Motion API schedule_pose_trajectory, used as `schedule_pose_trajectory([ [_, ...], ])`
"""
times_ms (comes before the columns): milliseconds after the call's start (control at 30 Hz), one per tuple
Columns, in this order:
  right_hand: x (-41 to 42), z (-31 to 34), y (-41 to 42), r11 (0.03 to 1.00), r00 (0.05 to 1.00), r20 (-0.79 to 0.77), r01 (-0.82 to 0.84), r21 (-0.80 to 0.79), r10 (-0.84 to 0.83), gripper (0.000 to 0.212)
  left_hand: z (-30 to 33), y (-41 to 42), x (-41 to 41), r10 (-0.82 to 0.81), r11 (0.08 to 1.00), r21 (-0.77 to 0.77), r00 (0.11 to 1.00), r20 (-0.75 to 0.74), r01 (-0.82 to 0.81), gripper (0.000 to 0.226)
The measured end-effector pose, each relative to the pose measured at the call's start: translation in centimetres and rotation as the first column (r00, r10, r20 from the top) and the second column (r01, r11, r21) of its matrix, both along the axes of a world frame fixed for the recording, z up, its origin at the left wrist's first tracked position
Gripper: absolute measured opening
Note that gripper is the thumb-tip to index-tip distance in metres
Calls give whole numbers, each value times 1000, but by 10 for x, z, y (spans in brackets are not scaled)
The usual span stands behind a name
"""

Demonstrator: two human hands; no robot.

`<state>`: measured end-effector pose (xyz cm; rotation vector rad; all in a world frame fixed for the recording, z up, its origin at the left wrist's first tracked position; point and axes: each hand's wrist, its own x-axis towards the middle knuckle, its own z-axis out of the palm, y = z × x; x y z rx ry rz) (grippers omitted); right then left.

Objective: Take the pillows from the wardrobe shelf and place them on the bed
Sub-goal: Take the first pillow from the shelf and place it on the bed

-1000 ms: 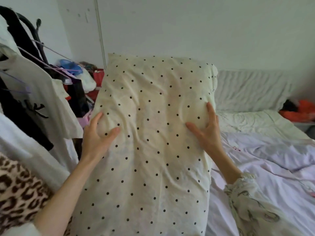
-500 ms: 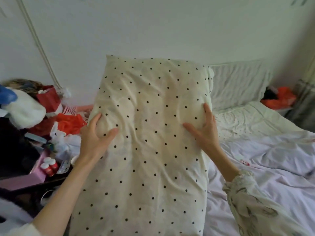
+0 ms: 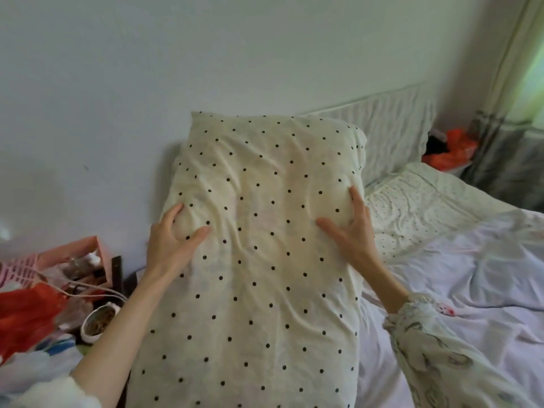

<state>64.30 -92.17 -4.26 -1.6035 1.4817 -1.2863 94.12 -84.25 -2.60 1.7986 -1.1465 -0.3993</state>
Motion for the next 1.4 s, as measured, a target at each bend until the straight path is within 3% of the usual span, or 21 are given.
schedule_pose_trajectory([
  [333, -2, -33, -124, 973, 980, -23, 199, 115, -197, 92, -27, -193, 13, -211, 973, 83, 977, -34, 213, 74],
  [567, -8, -85, -208, 900, 925, -86, 379, 216, -369, 96, -68, -338, 6, -420, 889, 169, 905, -75, 426, 73],
  [767, 14, -146, -293, 779, 853, -138, 518, 353, -504, 95, -134, -480, 13, -564, 755, 346, 821, -89, 557, 76],
  [1000, 23, -213, -327, 627, 811, -198, 558, 543, -550, 95, -211, -562, 0, -711, 560, 467, 686, -152, 684, 75],
  [1267, 13, -314, -361, 472, 685, -234, 670, 573, -690, 89, -306, -628, -40, -772, 460, 598, 628, -96, 657, 76],
  [1400, 7, -363, -361, 375, 717, -282, 608, 700, -638, 85, -359, -638, -40, -832, 270, 755, 539, -129, 597, 86],
])
